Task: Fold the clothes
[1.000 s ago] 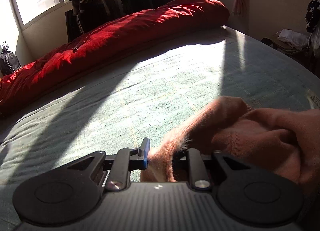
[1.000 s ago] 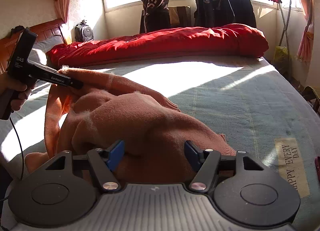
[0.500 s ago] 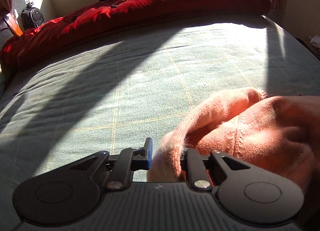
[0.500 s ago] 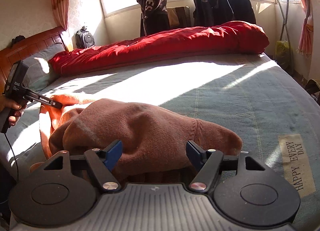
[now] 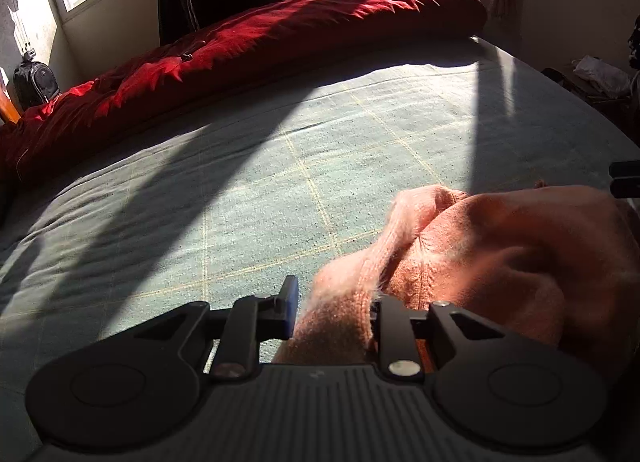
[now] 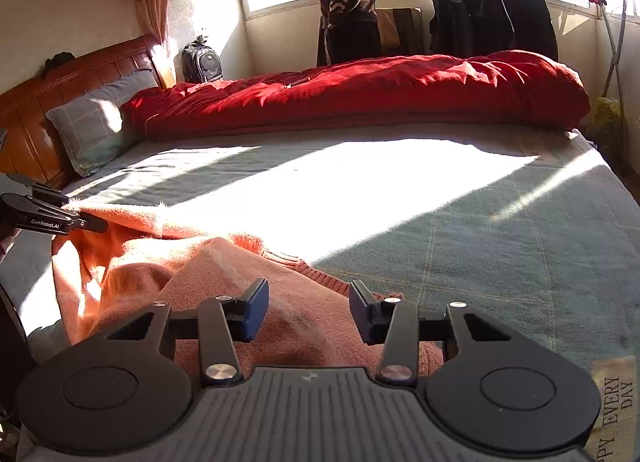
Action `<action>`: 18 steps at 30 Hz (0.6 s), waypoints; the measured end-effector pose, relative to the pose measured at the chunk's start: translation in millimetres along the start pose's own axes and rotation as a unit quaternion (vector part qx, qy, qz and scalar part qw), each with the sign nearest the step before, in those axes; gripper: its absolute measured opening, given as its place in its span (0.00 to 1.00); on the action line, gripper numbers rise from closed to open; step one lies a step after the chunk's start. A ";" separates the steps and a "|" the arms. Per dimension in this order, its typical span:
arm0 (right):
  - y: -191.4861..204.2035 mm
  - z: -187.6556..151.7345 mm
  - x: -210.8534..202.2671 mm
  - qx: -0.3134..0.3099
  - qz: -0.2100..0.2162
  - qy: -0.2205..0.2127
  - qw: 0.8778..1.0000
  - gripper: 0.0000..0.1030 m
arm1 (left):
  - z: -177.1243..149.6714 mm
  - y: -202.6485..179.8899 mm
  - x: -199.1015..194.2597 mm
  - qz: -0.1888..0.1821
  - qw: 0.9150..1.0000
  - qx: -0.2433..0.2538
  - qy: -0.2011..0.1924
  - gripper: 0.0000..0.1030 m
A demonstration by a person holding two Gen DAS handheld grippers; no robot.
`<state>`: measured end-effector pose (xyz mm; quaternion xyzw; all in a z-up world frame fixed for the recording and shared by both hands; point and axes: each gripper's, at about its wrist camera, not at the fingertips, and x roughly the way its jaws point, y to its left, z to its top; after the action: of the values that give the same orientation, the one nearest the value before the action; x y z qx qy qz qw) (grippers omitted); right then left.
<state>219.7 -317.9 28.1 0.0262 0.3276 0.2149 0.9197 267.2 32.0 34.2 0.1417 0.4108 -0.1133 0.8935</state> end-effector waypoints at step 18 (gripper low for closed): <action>56.8 -46.1 18.4 -0.038 0.079 0.104 0.991 0.41 | -67.0 10.5 -28.4 -0.009 0.998 -0.035 0.057 0.28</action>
<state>182.6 -263.1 -8.2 -0.0051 0.4104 0.3008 0.8608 205.4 67.4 16.0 0.1129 0.4657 -0.0989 0.8721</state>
